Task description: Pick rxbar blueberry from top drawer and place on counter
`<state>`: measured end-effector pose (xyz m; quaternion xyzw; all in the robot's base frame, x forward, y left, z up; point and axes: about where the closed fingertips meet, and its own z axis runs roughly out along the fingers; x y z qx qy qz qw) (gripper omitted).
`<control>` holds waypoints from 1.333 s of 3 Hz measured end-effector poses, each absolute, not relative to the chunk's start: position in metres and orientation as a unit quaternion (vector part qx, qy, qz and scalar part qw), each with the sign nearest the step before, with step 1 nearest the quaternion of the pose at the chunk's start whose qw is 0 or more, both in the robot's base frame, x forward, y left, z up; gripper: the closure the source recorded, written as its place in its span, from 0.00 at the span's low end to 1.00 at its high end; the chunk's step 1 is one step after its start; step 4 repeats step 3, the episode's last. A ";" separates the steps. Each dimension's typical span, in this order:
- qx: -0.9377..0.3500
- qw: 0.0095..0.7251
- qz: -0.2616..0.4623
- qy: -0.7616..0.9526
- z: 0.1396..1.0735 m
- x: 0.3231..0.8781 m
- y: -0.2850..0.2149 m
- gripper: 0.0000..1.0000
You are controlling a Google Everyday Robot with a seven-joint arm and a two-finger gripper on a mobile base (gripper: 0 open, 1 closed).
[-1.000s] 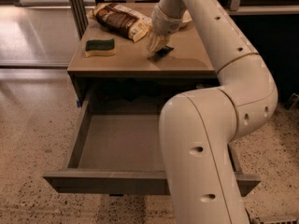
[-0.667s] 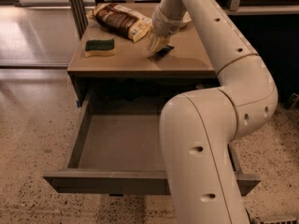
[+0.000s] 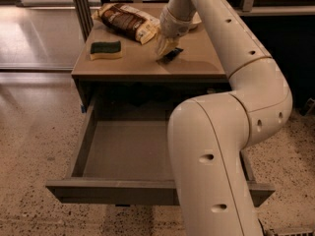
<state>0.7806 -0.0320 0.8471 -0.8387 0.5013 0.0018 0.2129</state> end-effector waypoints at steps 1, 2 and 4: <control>-0.839 0.213 0.002 0.501 0.847 0.781 -0.032 0.12; -0.839 0.213 0.002 0.501 0.847 0.781 -0.032 0.00; -0.839 0.213 0.002 0.501 0.847 0.781 -0.032 0.00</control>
Offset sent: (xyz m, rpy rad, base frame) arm 0.0000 0.0000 0.0000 0.0000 0.0000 0.0000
